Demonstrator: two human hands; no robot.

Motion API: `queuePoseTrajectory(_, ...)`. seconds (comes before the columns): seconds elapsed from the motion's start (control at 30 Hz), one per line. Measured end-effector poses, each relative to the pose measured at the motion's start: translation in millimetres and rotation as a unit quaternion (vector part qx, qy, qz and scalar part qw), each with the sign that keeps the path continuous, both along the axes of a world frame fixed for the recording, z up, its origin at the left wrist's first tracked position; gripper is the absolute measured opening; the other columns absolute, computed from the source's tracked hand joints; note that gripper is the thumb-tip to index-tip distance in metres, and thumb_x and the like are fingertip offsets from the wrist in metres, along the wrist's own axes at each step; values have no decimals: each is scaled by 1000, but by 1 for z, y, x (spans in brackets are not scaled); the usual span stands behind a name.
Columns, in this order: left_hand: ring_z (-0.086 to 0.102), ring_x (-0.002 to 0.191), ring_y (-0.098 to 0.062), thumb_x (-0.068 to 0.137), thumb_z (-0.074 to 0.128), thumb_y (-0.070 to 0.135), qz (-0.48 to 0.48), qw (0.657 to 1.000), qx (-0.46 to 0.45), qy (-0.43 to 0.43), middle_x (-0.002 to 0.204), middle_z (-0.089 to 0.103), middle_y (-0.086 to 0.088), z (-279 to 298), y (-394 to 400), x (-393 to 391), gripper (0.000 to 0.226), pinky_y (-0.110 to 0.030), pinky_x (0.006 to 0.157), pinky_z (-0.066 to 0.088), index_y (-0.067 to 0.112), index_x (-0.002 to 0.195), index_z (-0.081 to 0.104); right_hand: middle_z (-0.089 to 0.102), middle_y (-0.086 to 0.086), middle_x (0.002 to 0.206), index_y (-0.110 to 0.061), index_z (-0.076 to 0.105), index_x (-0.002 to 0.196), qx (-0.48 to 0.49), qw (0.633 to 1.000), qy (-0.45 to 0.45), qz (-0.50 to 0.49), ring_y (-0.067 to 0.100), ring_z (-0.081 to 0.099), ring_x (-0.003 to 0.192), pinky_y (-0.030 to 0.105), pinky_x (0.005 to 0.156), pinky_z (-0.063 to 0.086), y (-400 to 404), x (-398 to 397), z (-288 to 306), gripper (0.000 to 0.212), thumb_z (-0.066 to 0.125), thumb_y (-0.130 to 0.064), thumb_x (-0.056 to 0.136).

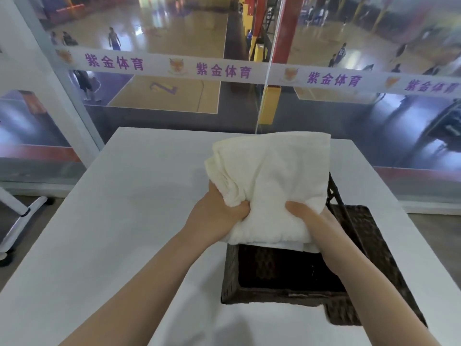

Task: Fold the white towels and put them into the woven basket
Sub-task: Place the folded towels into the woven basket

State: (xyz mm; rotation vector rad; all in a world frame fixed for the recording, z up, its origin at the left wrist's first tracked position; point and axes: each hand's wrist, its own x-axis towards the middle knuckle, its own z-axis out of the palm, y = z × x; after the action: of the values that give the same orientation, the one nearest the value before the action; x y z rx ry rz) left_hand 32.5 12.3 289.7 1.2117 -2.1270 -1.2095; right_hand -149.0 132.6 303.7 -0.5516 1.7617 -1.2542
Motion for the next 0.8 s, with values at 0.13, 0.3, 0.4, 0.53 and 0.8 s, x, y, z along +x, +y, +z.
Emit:
queuePoseTrajectory(0.13, 50, 86, 1, 89, 58, 37, -29, 999, -1, -24, 96, 41, 30, -10, 24, -37, 41, -12, 72, 41, 40, 120, 31, 66, -11, 120, -36, 47, 136, 11, 1000, -22, -5, 18, 65, 107, 40, 83, 56, 29, -35, -10, 73, 79, -47, 71)
queuePoseTrajectory(0.3, 55, 94, -4, 84, 52, 57, -48, 996, 22, -78, 118, 49, 21, -37, 49, -70, 74, -26, 76, 46, 37, 147, 19, 74, -6, 109, -24, 59, 128, 35, 997, -68, 7, 17, 69, 102, 35, 88, 52, 56, -66, -26, 46, 72, -33, 84)
queuePoseTrajectory(0.4, 57, 94, -8, 85, 48, 55, -75, 988, 62, -124, 118, 51, 17, -53, 59, -85, 70, -29, 80, 49, 36, 146, 21, 77, 3, 98, -13, 67, 115, 92, 989, -116, -21, 24, 72, 95, 38, 87, 54, 66, -77, -40, 36, 73, -28, 83)
queuePoseTrajectory(0.53, 53, 113, -16, 85, 46, 54, -128, 967, 120, -184, 150, 32, 7, -71, 62, -99, 87, -36, 98, 47, 33, 155, -2, 75, 13, 99, -7, 70, 109, 160, 970, -182, -7, 30, 72, 92, 36, 74, 57, 73, -89, -50, 37, 75, -28, 79)
queuePoseTrajectory(0.8, 42, 129, -14, 81, 67, 54, -75, 920, 344, -171, 151, 34, 5, -92, 59, -107, 97, -26, 103, 37, 25, 155, 11, 73, 20, 100, -2, 69, 112, 276, 938, -207, 34, 32, 71, 83, 35, 68, 58, 51, -105, -82, 45, 77, -30, 77)
